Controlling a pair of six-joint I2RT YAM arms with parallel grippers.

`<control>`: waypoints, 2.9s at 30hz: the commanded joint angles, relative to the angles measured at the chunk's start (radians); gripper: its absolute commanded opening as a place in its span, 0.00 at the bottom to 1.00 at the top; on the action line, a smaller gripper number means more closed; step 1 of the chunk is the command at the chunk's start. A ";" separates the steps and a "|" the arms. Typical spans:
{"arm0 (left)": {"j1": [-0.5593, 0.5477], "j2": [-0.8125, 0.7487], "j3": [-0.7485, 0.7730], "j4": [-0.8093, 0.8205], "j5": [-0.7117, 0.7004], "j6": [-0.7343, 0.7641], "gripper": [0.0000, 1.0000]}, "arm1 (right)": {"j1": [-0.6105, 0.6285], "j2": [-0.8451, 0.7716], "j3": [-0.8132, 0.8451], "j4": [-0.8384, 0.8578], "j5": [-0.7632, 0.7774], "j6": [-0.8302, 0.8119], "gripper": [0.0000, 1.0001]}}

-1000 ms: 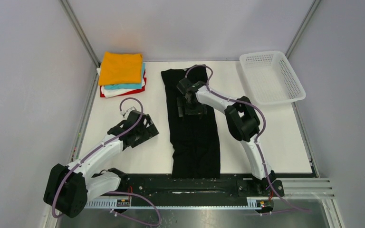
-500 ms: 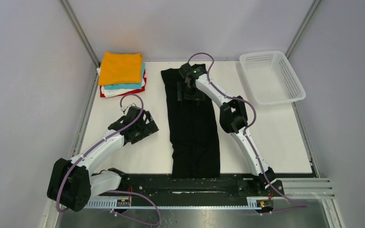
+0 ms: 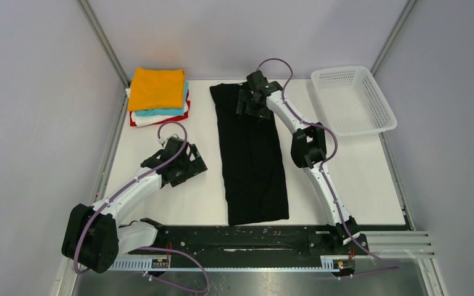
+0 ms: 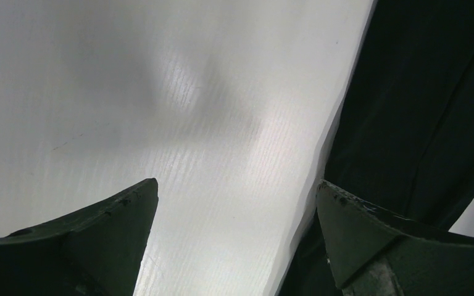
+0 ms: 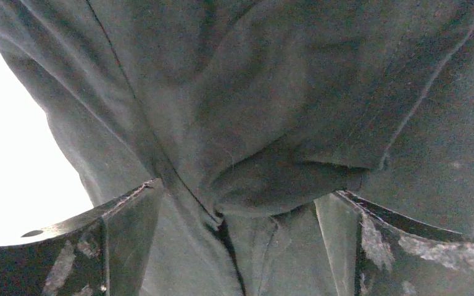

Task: Fold and stack the t-shirts
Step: Rotate the tshirt 90 degrees, then grab the bottom of the folded rectangular tshirt with both arms, then fold the folded rectangular tshirt in 1/3 of the way

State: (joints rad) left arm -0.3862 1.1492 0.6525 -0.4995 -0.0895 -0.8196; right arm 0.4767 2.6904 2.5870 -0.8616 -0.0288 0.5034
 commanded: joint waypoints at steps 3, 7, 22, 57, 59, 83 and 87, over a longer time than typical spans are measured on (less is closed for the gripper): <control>0.003 -0.018 0.016 0.081 0.125 -0.014 0.99 | -0.022 -0.013 0.041 0.124 -0.026 0.005 0.99; -0.038 -0.040 -0.043 0.159 0.216 -0.052 0.99 | -0.018 -0.129 -0.049 0.166 -0.102 0.007 0.99; -0.468 0.067 -0.153 0.251 0.282 -0.109 0.75 | -0.012 -1.129 -1.383 0.556 -0.003 0.010 0.99; -0.573 -0.035 -0.210 0.114 0.165 -0.180 0.00 | 0.136 -1.611 -2.161 0.532 -0.362 0.266 0.71; -0.573 -0.041 -0.211 0.110 0.159 -0.182 0.00 | 0.161 -1.588 -2.162 0.536 -0.327 0.285 0.64; -0.574 -0.262 -0.314 0.121 0.301 -0.216 0.00 | 0.326 -1.769 -2.265 0.563 -0.424 0.367 0.00; -0.561 -0.290 -0.277 0.148 0.284 -0.171 0.00 | 0.325 -1.769 -2.236 0.653 -0.422 0.379 0.00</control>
State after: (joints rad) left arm -0.9558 0.8814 0.3389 -0.3958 0.1688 -1.0225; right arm 0.7921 0.9241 0.3290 -0.2901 -0.4107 0.8547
